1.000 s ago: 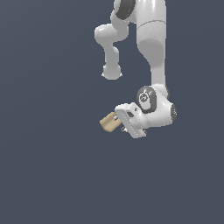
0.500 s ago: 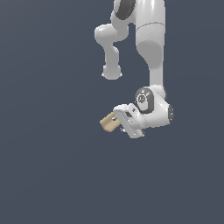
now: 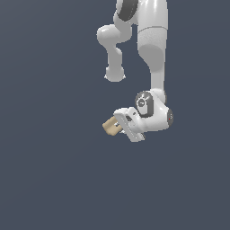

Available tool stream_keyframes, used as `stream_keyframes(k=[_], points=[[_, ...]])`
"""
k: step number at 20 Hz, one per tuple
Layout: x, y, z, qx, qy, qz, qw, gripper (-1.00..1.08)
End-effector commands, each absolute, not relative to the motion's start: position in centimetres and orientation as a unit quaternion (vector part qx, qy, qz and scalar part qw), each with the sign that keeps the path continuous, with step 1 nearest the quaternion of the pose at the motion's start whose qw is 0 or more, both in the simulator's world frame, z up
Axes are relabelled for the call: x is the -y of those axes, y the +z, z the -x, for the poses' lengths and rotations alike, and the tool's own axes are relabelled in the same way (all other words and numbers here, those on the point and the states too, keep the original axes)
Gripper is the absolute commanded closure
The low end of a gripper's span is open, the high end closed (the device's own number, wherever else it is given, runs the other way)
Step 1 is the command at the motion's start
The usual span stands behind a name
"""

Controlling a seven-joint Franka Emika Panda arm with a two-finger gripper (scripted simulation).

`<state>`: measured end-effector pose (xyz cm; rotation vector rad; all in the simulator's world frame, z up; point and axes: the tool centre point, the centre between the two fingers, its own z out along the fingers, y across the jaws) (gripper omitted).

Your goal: Pick up the object and move it to a goal position.

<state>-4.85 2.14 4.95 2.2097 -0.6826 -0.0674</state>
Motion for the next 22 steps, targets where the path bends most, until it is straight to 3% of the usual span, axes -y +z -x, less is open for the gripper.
stream_keyframes(k=[1, 12, 22], points=[[-2.1, 4.9, 4.9, 0.27, -0.027, -0.874, 0.402, 1.08], [-2.1, 5.5, 5.1, 0.27, -0.027, -0.874, 0.402, 1.08], [-2.0, 10.1, 6.8, 0.27, -0.027, -0.875, 0.402, 1.08]])
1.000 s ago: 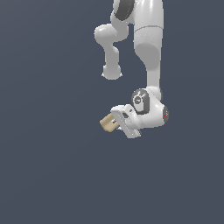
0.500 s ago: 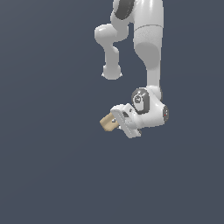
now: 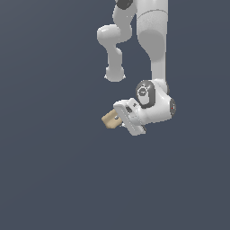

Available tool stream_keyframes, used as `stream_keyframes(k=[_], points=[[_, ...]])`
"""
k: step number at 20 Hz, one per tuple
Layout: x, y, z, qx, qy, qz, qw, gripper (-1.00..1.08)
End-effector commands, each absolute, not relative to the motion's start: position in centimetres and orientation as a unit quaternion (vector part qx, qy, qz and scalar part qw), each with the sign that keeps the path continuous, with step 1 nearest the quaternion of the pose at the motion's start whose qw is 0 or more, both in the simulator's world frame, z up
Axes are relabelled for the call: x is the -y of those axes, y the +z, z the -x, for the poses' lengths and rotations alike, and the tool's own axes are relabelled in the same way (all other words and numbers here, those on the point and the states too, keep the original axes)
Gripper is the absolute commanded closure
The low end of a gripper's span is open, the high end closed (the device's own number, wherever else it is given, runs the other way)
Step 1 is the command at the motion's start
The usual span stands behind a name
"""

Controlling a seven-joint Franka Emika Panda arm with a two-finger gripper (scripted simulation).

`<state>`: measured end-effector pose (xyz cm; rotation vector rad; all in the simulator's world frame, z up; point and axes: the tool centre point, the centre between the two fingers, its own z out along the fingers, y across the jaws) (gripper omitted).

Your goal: Pick up the object and move it to a goal position.

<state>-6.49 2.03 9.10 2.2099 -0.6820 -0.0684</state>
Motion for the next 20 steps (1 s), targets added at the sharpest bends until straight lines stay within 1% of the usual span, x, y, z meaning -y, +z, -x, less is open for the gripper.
stream_keyframes(k=[1, 11, 16, 20], points=[[-2.0, 10.8, 7.1, 0.27, -0.027, -0.875, 0.402, 1.08], [-1.8, 18.9, 10.0, 0.27, -0.027, -0.875, 0.402, 1.08], [-1.8, 21.5, 10.8, 0.27, -0.027, -0.874, 0.402, 1.08], [-1.8, 22.8, 11.2, 0.27, -0.026, -0.874, 0.402, 1.08]])
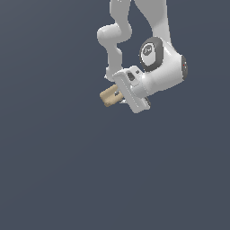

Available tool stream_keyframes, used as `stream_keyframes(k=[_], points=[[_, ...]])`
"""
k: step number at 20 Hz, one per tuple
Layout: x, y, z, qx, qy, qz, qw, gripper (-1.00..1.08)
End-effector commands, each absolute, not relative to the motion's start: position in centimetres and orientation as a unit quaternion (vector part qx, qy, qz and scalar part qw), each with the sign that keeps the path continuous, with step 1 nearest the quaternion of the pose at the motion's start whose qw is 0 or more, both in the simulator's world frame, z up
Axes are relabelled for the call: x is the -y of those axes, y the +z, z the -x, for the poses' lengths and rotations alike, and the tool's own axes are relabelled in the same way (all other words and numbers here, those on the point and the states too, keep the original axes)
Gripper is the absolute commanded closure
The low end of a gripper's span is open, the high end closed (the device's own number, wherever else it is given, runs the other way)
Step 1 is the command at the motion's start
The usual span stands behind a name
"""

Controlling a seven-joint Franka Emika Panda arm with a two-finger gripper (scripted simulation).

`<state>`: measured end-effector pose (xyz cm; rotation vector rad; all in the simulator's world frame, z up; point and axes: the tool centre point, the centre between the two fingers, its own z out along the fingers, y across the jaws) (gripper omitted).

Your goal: Pick up the object and move it to a goal position.

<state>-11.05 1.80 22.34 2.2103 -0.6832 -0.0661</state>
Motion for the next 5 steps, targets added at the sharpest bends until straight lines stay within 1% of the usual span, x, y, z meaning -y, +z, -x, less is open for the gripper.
stream_keyframes(k=[1, 5], points=[[-1.78, 22.98, 11.26, 0.27, -0.026, -0.874, 0.402, 1.08], [-1.83, 23.23, 11.25, 0.27, -0.026, -0.874, 0.403, 1.08]])
